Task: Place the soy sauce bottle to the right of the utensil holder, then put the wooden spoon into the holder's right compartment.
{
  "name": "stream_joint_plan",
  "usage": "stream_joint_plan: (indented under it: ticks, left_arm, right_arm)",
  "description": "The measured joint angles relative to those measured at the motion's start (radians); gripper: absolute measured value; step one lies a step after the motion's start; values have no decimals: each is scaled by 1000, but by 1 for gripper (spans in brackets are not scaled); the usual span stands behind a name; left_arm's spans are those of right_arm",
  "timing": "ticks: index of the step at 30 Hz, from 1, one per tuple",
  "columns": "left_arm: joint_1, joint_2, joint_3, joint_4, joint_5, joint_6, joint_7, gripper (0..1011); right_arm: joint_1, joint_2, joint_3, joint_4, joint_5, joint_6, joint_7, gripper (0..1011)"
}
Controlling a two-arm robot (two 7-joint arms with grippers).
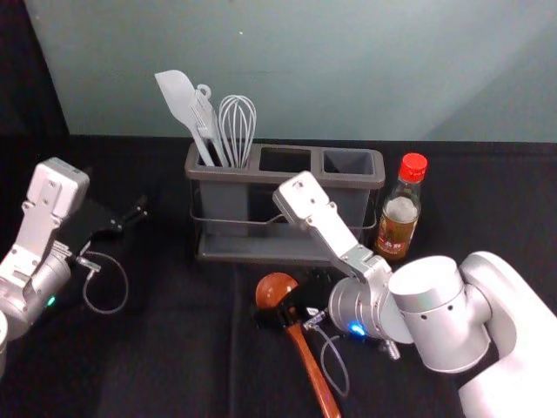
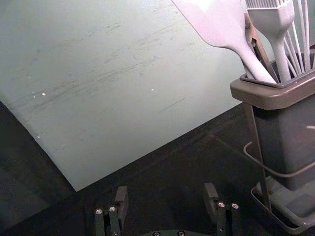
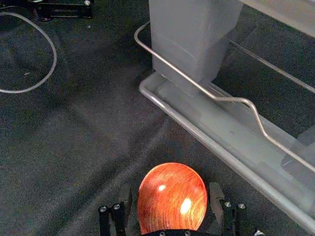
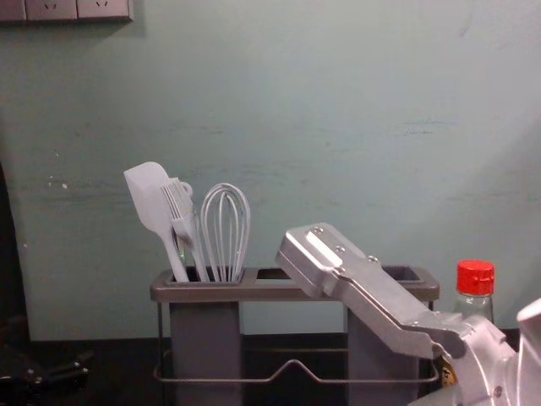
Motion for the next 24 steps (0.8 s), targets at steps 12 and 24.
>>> stream_joint_plan:
  ticks: [12, 24]
  left_arm:
    - [0, 0, 0, 0, 0, 0, 0, 1005]
    - [0, 0, 0, 0, 0, 0, 0, 1005]
  right_arm:
    - [6, -17, 2, 22, -28, -6, 13, 1003]
    - [5, -25, 14, 31, -54, -12, 29, 1003]
